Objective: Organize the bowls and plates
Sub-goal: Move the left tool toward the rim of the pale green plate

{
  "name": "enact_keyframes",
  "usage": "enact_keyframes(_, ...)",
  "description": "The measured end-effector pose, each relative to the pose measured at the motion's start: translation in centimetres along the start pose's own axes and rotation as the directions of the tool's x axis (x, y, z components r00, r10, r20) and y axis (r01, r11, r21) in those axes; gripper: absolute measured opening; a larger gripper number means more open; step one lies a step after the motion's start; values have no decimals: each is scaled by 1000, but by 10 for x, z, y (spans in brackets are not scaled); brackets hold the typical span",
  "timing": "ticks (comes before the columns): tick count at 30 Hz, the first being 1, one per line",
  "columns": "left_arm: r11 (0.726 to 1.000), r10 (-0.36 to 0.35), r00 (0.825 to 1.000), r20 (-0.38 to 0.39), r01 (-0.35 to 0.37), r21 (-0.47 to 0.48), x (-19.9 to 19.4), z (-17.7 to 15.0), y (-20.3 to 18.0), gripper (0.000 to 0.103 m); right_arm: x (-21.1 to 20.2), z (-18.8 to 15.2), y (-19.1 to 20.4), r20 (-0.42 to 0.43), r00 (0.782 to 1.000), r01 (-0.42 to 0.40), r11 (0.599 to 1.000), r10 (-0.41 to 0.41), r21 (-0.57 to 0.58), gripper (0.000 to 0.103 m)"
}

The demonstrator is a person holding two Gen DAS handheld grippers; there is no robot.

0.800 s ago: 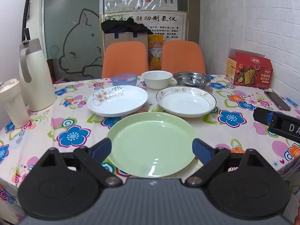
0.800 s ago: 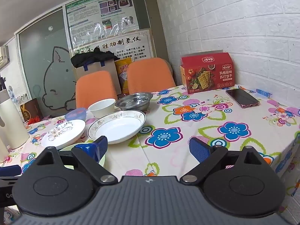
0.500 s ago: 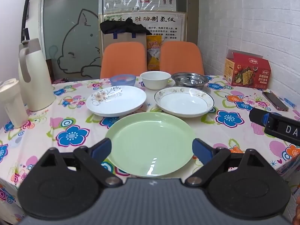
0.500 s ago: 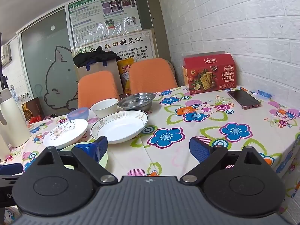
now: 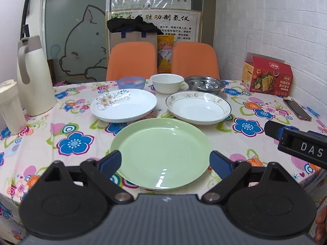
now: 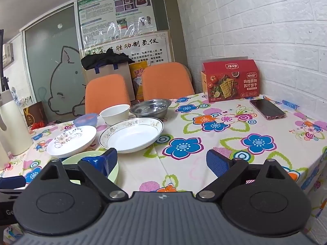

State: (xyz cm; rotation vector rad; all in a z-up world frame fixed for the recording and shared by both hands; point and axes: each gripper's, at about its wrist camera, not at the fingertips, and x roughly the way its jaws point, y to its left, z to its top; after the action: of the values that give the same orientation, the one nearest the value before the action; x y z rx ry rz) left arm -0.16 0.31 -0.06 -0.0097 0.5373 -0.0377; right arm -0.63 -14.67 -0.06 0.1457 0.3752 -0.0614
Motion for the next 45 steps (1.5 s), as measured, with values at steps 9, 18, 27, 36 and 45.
enact_keyframes(9, 1000, -5, 1000, 1, 5, -25, 1, 1, 6, 92, 0, -2, 3, 3, 1000, -3, 1000, 3, -10, 82)
enact_keyframes(18, 1000, 1, 1000, 1, -1, -25, 1, 1, 5, 92, 9, -7, 1, -38, 998, -53, 998, 54, 15, 82)
enact_keyframes(27, 1000, 7, 1000, 11, -7, -31, -3, -1, 8, 92, 10, -10, -1, -49, 997, -58, 998, 59, 32, 82)
enact_keyframes(36, 1000, 6, 1000, 11, -5, -22, -4, -1, 9, 92, 8, -9, 1, -46, 997, -56, 998, 57, 30, 82)
enact_keyframes(45, 999, 20, 1000, 14, -20, -37, -13, -2, 15, 92, 15, -20, 0, -130, 984, -108, 990, 120, 95, 82)
